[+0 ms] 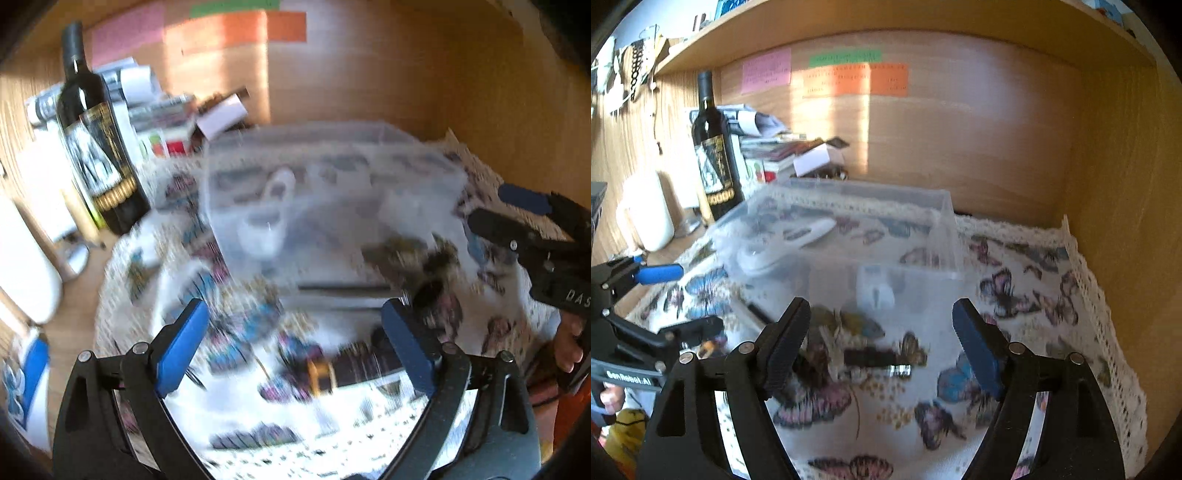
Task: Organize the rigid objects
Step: 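Grasp the black-and-gold tube on the cloth with the left tool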
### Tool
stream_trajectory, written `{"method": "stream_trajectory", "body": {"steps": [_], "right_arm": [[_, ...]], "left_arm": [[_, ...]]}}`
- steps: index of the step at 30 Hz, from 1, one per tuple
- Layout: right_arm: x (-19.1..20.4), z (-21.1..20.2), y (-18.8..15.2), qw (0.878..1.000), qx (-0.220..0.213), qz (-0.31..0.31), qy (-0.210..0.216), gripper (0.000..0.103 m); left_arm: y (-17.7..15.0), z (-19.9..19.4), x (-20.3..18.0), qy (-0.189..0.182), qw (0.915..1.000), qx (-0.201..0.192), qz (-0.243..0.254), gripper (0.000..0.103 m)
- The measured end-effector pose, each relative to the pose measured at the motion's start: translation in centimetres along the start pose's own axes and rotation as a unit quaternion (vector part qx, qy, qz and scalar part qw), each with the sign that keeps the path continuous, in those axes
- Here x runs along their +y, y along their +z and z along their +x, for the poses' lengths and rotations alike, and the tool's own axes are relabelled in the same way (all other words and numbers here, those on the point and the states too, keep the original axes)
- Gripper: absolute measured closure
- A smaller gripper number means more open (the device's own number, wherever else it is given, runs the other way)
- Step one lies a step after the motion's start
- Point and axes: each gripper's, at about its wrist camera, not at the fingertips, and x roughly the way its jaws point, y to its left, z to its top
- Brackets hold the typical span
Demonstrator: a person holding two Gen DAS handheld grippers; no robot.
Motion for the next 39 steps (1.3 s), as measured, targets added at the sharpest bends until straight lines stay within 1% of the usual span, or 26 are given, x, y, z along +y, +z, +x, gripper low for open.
{"method": "stream_trajectory", "body": {"steps": [4,8,13,15,19,24,25,28,29,30,31,32,33,35,37,38,39], "right_arm": [[-0.1,0.0,-1.4,1.0,0.015,0.003,-0.001,0.026],[-0.6,0.6,-2.6,0.999,0.039,0.011,0.001,0.026],[-1.0,1.8,-3.1,0.998,0.064,0.013,0.002,0.027],[-1.2,2.3,-2.9,0.997,0.071,0.014,0.006,0.027],[-1.2,3.3,-2.3,0.996,0.083,0.015,0.011,0.027],[-0.6,4.9,-1.9,0.994,0.105,0.009,0.024,0.03],[-0.5,5.2,-1.9,0.994,0.108,0.008,0.026,0.031],[-0.3,6.1,-2.0,0.992,0.126,0.006,0.028,0.039],[-0.3,6.4,-2.1,0.991,0.133,0.009,0.033,0.045],[-0.5,6.5,-2.1,0.99,0.135,0.016,0.039,0.046],[-0.7,6.5,-2.1,0.99,0.135,0.021,0.041,0.048],[-0.9,6.4,-2.1,0.99,0.134,0.025,0.041,0.053],[-1.1,6.4,-2.1,0.99,0.134,0.029,0.043,0.06],[-1.2,6.3,-2.1,0.989,0.134,0.034,0.05,0.061],[-1.1,6.2,-2.1,0.99,0.131,0.033,0.047,0.061],[-1.0,6.1,-2.1,0.99,0.129,0.031,0.045,0.061],[-0.8,6.0,-2.1,0.991,0.127,0.027,0.041,0.061]], "left_arm": [[-1.8,0.5,-1.0,-0.021,0.9994,0.028,-0.004,0.007],[-2.9,0.7,-2.0,-0.029,0.999,0.035,0.002,0.005],[-3.7,1.7,-2.8,-0.042,0.9979,0.05,0.002,0.004],[-3.7,1.7,-2.9,-0.037,0.9985,0.041,0.004,0.004],[-3.8,1.6,-2.4,-0.041,0.9987,0.031,0.001,0.004],[-4.0,1.2,-1.5,-0.039,0.9989,0.023,-0.006,0.02],[-4.0,1.1,-1.2,-0.04,0.9989,0.022,-0.008,0.021],[-4.0,1.0,-0.6,-0.04,0.9989,0.018,-0.016,0.032],[-3.9,0.9,-0.3,-0.039,0.9989,0.017,-0.019,0.038],[-3.8,0.9,0.0,-0.041,0.9987,0.017,-0.025,0.044],[-3.8,0.8,0.4,-0.044,0.9984,0.017,-0.03,0.047],[-3.8,0.8,0.7,-0.046,0.9982,0.017,-0.034,0.053],[-3.7,0.7,1.1,-0.048,0.9979,0.018,-0.04,0.059],[-3.6,0.8,1.6,-0.053,0.9972,0.02,-0.048,0.063],[-3.5,0.7,1.8,-0.061,0.9965,0.023,-0.053,0.063],[-3.5,0.7,1.8,-0.062,0.9964,0.023,-0.052,0.063],[-3.4,0.6,1.7,-0.064,0.9963,0.025,-0.053,0.058]]}}
